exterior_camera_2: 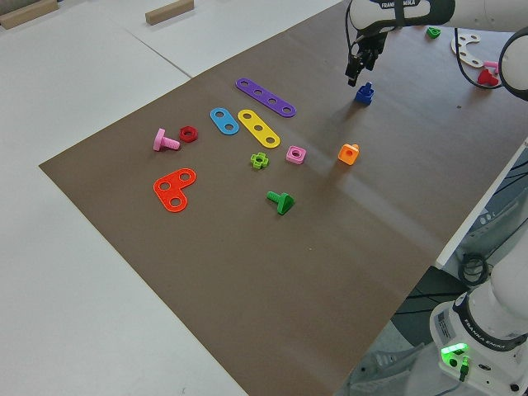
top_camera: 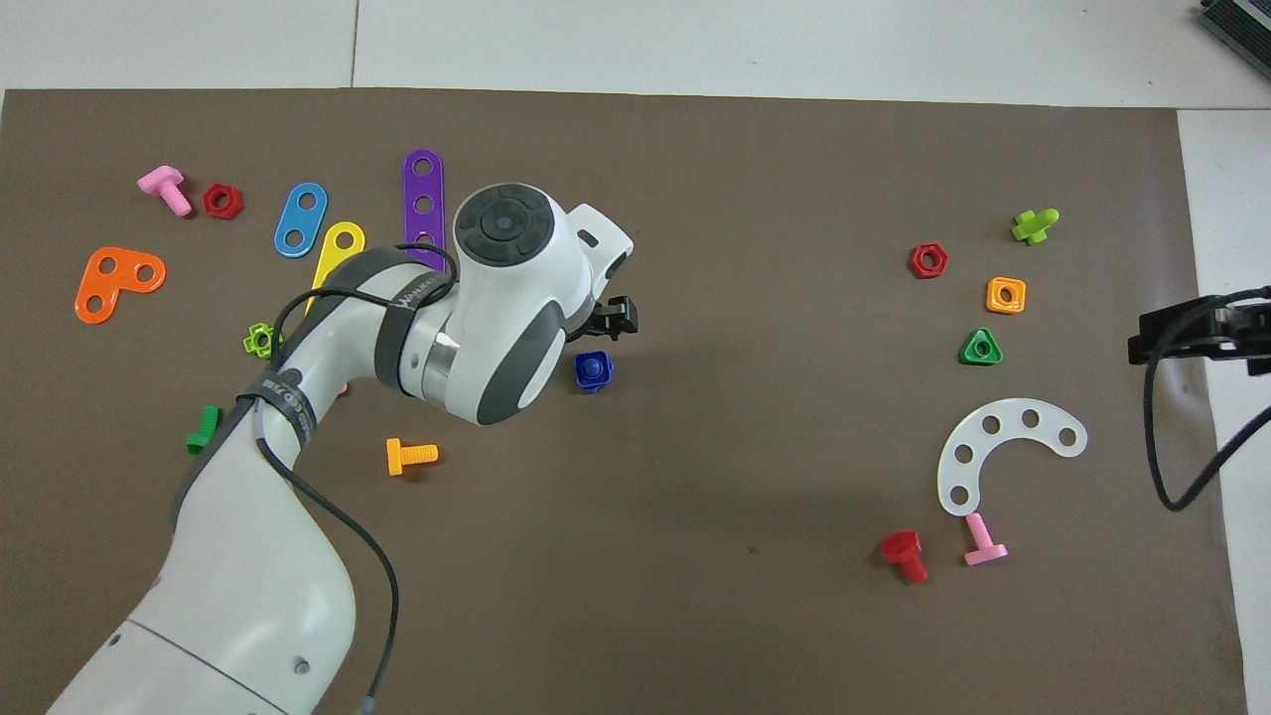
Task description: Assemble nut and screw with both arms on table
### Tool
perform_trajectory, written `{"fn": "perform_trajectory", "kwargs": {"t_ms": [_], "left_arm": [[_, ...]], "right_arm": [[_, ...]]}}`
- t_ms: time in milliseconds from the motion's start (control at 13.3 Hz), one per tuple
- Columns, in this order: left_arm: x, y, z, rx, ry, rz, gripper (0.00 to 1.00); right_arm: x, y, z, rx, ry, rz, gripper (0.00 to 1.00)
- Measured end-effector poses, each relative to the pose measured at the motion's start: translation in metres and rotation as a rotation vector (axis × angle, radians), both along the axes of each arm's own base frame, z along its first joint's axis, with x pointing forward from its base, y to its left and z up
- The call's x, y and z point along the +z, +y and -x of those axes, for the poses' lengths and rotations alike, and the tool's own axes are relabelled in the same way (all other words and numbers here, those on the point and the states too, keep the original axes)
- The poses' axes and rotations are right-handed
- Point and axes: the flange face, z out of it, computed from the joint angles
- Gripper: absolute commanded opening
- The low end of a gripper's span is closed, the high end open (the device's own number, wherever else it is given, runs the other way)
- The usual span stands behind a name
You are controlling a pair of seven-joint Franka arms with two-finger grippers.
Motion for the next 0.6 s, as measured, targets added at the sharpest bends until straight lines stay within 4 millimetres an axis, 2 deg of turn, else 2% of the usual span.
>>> {"fn": "perform_trajectory", "kwargs": {"t_ms": [150, 301, 451, 601], "left_arm": [[0.030, 0.053, -0.041, 0.069, -0.011, 0.002, 1.00], [0.043, 0.119, -0.074, 0.099, -0.035, 0.010, 1.00], [0.057, 0.191, -0.096, 0.074, -0.060, 0.014, 1.00], [0.074, 0.274, -0.103, 0.000, -0.057, 0.011, 1.00]], "right_arm": [[0.000, 0.000, 0.000, 0.000, -0.001, 0.000, 1.00], [0.001, 0.000, 0.000, 0.001, -0.007, 0.000, 1.00], [0.002, 0.004, 0.000, 0.007, -0.009, -0.001, 1.00], [0.003, 0.007, 0.000, 0.013, -0.010, 0.000, 1.00]]}}
